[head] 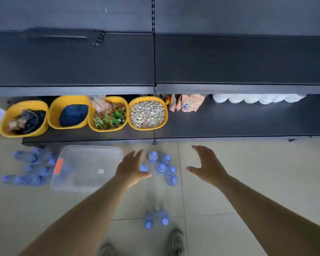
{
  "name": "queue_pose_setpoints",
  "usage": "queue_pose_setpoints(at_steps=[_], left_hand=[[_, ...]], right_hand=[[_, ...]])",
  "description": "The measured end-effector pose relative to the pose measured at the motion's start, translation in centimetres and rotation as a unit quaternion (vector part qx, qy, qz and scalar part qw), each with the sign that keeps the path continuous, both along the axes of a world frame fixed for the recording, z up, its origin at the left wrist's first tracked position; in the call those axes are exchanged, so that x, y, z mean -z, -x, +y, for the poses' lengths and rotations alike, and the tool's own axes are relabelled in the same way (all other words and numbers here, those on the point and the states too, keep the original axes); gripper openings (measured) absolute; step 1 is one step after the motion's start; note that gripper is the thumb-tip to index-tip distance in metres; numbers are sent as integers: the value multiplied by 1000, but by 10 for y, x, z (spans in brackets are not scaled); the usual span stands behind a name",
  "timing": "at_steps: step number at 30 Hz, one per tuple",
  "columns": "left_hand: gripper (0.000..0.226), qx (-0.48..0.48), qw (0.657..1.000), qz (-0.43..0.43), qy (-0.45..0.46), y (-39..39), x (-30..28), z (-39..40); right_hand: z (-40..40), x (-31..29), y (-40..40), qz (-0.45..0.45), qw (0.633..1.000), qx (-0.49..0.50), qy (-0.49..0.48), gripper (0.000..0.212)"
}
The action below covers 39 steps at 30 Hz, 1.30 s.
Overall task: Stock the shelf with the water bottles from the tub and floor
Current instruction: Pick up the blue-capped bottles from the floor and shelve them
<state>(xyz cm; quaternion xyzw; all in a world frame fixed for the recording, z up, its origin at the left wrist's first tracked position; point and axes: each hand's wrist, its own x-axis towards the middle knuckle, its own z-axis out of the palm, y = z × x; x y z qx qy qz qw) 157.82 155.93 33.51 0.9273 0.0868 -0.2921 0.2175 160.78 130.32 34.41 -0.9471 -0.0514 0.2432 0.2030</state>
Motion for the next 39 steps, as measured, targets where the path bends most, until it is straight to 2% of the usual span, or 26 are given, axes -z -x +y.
queue_pose_setpoints(at_steps=[5,10,14,20,23,27,32,35,39], left_hand=[[96,-78,993,52,69,31,117,-24],[92,-136,986,43,89,29,235,-37],[85,-179,975,58,117,14,325,-44],[93,-244,950,43,191,-7,440,-54],[90,-239,946,7,219,-20,474,-60],[85,-235,935,-60,260,-41,501,-68],[49,-230,925,-106,283,-55,522,-78],[58,-228,919,-116,301,-56,528,-81],[65,-206,926,-115,294,-54,528,-79]], right_hand=[[-20,119,22,52,994,68,-71,74],[-25,246,42,92,980,136,-110,78],[-18,339,46,116,959,209,-152,81],[-1,449,46,104,923,300,-218,87],[7,486,51,83,916,307,-243,84],[20,514,56,12,897,344,-277,63],[30,534,52,-40,875,382,-294,51],[31,538,50,-41,870,374,-317,48],[25,539,50,-17,867,384,-318,39]])
